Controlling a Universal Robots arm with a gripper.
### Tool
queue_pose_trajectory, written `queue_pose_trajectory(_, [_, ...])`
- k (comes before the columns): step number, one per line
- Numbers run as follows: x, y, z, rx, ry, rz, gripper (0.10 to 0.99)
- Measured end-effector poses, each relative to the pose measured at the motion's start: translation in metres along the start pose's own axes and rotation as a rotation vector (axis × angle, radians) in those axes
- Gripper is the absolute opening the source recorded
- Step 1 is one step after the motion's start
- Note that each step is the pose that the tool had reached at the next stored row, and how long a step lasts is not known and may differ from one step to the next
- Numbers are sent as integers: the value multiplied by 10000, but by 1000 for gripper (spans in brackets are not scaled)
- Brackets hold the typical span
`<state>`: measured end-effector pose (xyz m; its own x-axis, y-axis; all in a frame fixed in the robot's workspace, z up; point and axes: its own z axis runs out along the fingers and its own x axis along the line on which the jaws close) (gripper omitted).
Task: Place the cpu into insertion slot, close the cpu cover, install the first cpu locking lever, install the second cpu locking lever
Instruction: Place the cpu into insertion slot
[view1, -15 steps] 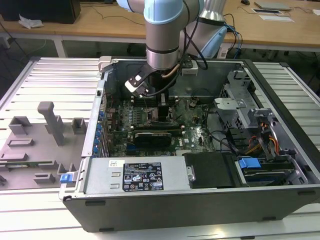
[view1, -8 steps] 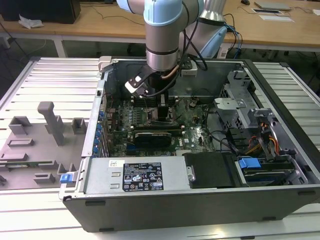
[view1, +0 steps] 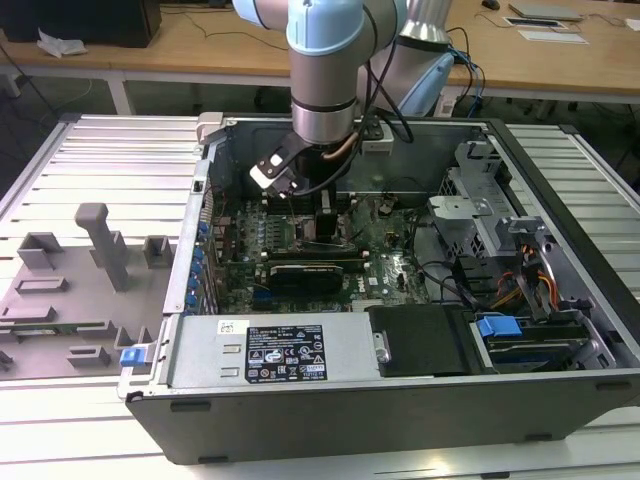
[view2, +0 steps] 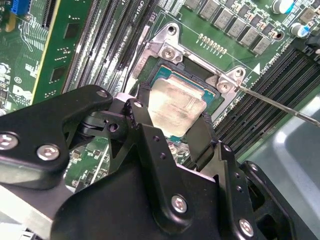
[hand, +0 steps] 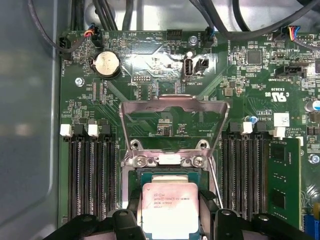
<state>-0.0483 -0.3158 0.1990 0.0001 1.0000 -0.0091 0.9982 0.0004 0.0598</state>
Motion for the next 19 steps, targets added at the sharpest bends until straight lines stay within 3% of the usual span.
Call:
queue_pose_trajectory(4, [7,0,4,0,2,0,553])
queue_pose_trajectory(5, [8,0,3,0,-1,0,616])
queue_pose_trajectory(9, [13,-1,4,1,6,1,616])
queue_pose_trajectory(10, [13,-1,4,1,93,7,616])
queue_pose_trajectory(14, [13,0,4,0,100,7,616])
queue_pose_trajectory(19, [12,4,-67,0,73,5,616])
